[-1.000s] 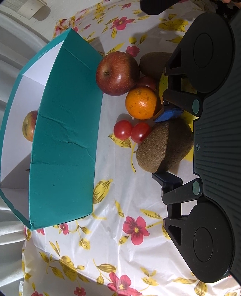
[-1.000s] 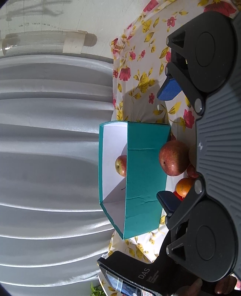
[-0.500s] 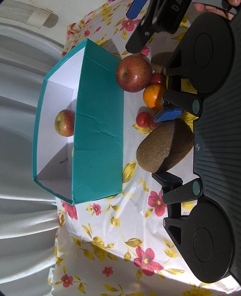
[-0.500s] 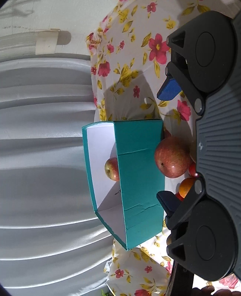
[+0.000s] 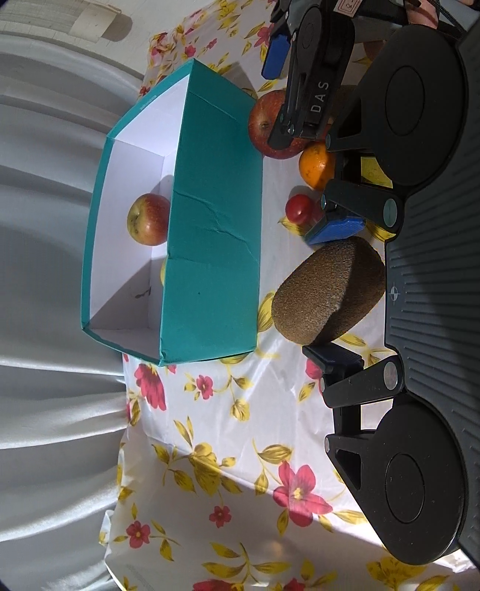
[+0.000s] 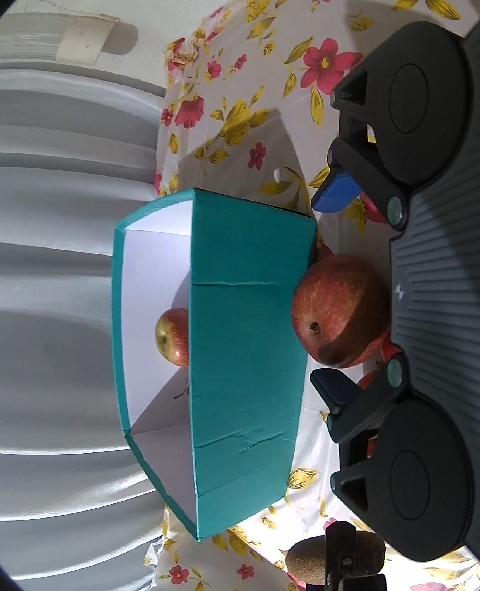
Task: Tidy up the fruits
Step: 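Grasp the red apple with the right tool, then lower the kiwi into the box and open the left tool while the right tool carries the red apple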
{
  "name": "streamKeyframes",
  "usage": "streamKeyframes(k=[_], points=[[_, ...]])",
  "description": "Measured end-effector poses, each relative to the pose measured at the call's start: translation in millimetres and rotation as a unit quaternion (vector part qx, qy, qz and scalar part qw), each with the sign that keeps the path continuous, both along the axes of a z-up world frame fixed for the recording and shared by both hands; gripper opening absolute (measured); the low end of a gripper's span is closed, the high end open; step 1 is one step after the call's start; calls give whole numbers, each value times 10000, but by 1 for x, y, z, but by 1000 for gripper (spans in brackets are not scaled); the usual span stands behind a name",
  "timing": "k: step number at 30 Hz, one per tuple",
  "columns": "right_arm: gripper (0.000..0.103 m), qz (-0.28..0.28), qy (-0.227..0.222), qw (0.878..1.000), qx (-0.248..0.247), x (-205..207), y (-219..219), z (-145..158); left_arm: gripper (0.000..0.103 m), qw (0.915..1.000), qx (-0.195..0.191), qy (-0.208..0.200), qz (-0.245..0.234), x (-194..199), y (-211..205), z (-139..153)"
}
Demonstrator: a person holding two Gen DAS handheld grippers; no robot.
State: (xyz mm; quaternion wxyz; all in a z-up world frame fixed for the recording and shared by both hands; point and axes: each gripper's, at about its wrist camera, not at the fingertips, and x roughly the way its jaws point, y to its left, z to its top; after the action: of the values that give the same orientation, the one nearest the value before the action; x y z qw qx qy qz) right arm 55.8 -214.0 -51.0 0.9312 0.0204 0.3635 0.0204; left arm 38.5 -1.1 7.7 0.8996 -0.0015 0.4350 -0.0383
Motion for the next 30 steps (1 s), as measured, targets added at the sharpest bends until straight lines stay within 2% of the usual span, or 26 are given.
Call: streamKeyframes(k=[5,8,15,23,30], points=[[84,33,217,9996,151,7,2,-9,62,10000,-21,7,-15,2,2,-1],[72,50,383,9988,301,11,3,-15,62,10000,-21,11,-32,3,2,-2],[71,12,367,9988,313,11,4,-16,62,10000,-26,26,-52,3,1,-2],[71,-70,-84,9990,436,-13,-10,10,62,10000,14,-62,-49,4,-1,7],[71,-164,-574,9970,503,-32,-24,43,62,9993,15,-365,-104,11,-12,32]])
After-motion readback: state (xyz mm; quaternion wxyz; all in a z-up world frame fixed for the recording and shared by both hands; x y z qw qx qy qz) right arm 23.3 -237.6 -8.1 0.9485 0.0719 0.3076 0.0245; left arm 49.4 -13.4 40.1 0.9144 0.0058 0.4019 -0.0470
